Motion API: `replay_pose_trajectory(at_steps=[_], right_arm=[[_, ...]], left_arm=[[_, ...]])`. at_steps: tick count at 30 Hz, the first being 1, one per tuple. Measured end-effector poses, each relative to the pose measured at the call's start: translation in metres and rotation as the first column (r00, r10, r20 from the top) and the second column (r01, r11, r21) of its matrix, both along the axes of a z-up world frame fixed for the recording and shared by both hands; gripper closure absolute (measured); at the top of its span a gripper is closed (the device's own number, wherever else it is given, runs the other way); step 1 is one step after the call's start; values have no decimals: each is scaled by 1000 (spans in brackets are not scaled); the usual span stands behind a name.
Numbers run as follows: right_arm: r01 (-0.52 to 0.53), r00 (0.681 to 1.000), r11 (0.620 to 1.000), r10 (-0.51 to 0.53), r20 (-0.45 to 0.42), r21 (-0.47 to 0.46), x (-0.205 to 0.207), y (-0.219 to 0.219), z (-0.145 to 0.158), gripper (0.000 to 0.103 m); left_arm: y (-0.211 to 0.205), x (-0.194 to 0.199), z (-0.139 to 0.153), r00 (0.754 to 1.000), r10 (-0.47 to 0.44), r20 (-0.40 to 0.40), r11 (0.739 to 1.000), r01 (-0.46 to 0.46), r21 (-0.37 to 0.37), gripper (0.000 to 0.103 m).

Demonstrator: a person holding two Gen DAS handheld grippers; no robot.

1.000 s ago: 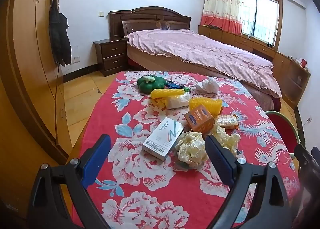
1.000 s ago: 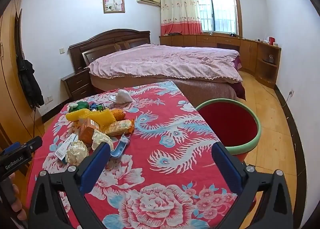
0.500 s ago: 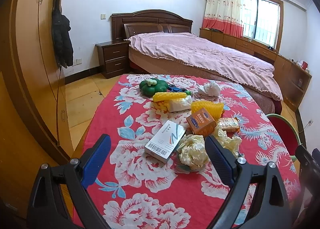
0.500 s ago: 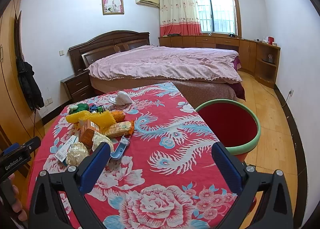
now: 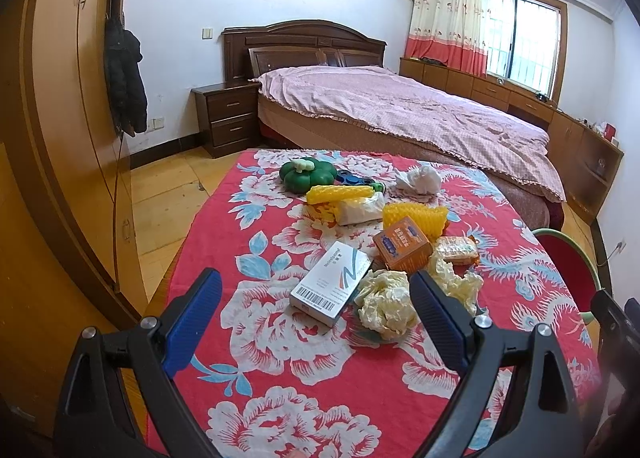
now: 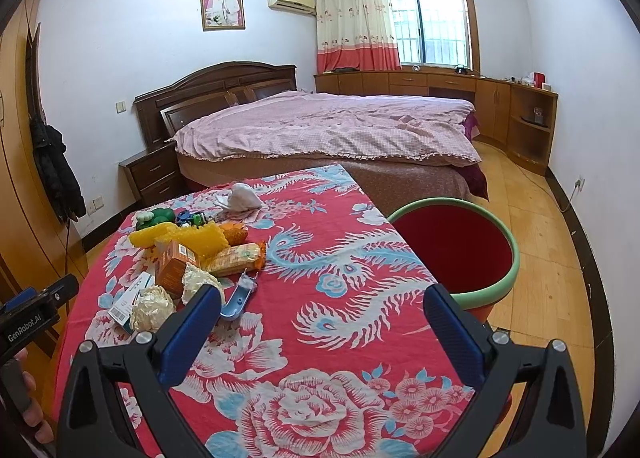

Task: Collect trash

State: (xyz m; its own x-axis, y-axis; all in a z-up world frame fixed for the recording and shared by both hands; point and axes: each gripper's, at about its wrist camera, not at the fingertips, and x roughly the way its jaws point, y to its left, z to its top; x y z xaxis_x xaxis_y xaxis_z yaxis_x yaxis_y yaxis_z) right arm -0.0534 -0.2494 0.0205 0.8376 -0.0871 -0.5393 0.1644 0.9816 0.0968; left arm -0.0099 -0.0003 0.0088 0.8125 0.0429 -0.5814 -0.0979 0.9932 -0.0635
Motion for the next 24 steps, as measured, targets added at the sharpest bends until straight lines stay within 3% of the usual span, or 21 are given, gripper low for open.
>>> replay_pose_trajectory(at_steps=[24], right_arm=[[1,1000,1000,-1,3,16,-1,-3,4,0]], left_arm=[[2,-1,1,1000,1,3,1000,-1,3,8]])
